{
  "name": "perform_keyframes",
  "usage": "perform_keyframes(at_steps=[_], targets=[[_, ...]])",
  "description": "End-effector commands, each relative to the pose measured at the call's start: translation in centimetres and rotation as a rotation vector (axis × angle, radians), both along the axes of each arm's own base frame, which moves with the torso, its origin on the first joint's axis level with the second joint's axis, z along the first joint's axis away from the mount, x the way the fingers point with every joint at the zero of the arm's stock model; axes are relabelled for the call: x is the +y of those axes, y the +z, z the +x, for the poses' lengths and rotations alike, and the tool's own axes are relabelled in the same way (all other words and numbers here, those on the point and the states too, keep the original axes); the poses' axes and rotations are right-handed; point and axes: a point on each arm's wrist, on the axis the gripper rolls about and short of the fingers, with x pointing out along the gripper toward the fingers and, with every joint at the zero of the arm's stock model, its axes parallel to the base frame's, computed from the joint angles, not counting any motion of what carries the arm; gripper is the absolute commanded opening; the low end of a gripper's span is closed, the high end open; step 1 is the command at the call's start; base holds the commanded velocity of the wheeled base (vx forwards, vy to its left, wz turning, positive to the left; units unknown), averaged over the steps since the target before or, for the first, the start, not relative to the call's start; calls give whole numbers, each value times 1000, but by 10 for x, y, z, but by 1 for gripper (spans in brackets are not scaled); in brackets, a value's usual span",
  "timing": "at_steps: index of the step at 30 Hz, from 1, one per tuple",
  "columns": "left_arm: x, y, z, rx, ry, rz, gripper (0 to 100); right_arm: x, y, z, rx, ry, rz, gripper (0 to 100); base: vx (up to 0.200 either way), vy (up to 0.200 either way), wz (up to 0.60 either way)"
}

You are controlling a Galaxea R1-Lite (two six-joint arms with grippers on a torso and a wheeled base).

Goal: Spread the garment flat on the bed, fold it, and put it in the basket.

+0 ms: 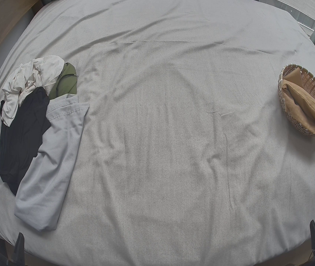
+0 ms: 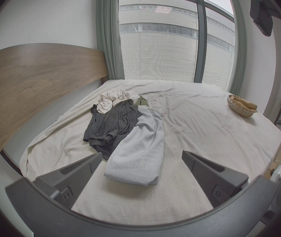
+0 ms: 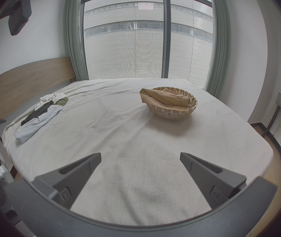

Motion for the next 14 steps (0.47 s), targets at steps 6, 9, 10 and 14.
perform_keyframes(at_steps=[6, 9, 10, 14], targets=[[0, -5, 0, 1, 0, 0, 100, 0, -5, 0, 0, -2, 0, 100, 0, 0, 0], [0, -5, 0, 1, 0, 0, 100, 0, -5, 0, 0, -4, -2, 100, 0, 0, 0], [0, -5, 0, 1, 0, 0, 100, 0, -5, 0, 0, -2, -2, 100, 0, 0, 0], [0, -5, 0, 1, 0, 0, 100, 0, -5, 0, 0, -4, 1, 100, 0, 0, 0]])
